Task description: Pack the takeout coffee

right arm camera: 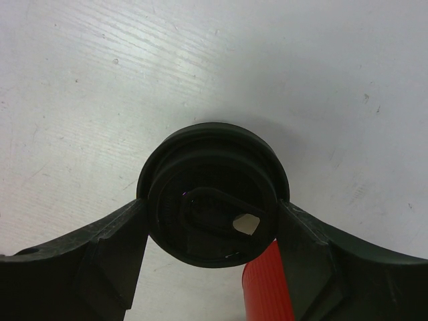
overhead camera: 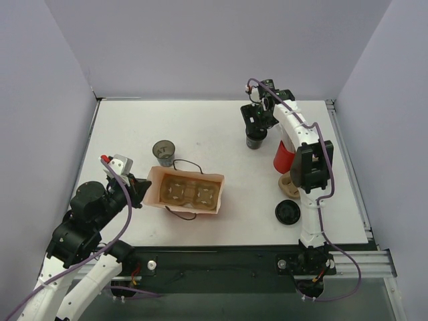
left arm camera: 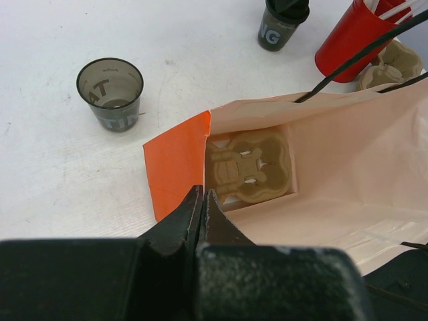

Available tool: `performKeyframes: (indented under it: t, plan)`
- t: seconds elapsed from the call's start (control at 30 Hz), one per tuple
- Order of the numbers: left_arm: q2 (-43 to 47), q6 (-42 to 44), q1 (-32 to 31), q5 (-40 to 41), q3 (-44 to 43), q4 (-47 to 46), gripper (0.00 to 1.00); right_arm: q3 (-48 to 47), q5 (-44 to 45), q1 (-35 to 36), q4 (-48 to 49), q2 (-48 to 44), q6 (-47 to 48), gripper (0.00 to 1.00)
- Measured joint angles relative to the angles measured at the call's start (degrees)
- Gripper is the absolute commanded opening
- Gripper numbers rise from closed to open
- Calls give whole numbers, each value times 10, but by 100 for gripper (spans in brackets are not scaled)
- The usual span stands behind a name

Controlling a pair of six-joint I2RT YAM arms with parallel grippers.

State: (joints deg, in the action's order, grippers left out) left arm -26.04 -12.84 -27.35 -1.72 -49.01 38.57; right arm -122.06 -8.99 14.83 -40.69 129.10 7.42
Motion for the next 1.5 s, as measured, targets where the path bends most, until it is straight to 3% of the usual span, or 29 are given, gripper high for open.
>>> performKeyframes:
  t: [0.53, 0.73, 1.13, 1.5]
  plan:
    - [-7, -1, 0, 4, -10, 11, 0, -3, 17, 15, -5, -13, -2, 55]
    - [-7, -6, 0, 1, -10, 12, 0, 38, 30, 41, -15, -125, -6, 55]
    - [-6, -37, 0, -9, -9, 10, 0, 39, 50, 215, -83, -407, -28, 54]
    - [-42, -50, 0, -18, -8, 4, 0, -11, 51, 396, -80, -486, -18, 53]
